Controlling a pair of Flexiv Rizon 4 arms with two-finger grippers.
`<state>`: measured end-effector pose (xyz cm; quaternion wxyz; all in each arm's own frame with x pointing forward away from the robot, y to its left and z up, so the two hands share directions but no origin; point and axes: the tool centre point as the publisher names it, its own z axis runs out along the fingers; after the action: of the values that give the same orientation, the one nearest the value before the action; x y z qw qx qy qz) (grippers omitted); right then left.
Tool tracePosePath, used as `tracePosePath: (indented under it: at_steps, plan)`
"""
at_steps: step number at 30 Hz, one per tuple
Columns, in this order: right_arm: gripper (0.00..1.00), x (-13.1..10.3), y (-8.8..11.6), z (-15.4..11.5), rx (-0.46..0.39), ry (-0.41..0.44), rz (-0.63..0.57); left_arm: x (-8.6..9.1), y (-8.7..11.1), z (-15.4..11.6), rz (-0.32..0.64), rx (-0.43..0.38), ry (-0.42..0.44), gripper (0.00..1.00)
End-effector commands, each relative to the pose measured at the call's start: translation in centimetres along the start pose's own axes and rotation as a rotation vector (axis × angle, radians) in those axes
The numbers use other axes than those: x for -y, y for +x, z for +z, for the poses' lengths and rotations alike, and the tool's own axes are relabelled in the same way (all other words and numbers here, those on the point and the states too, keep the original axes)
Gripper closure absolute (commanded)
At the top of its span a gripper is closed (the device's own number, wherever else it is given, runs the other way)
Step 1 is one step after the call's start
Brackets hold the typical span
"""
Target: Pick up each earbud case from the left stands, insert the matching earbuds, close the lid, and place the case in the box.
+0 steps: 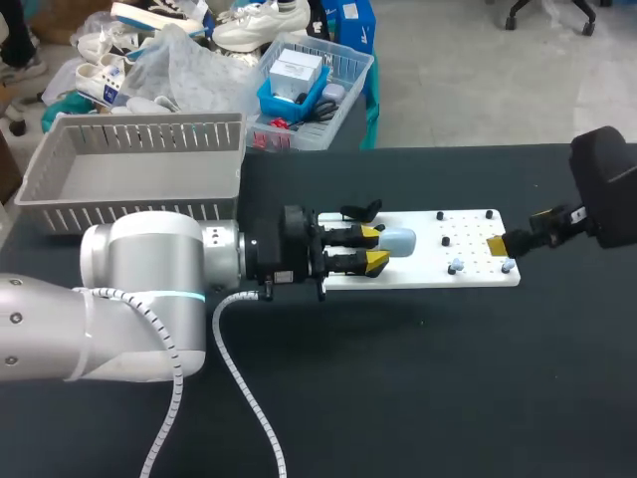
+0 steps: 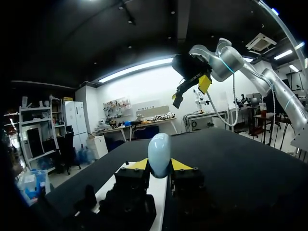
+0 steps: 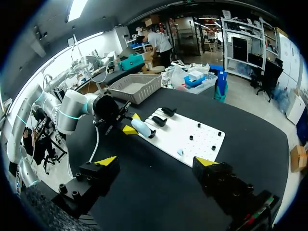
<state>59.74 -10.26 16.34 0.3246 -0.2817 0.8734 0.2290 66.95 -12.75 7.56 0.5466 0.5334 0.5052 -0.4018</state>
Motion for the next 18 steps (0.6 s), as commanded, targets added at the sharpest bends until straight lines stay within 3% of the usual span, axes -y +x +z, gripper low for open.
tracePosePath:
  at_steps: [1,18]
  plan:
    - [0.0,-1.0,0.3,0.8,-0.012,0.127,0.004,0.0,0.2,0.2,-0.002,-0.002,-0.003,1.0]
    - [0.0,-2.6,0.5,2.6,-0.039,0.129,-0.033,0.3,0.4,0.2,-0.034,-0.015,0.025,1.0]
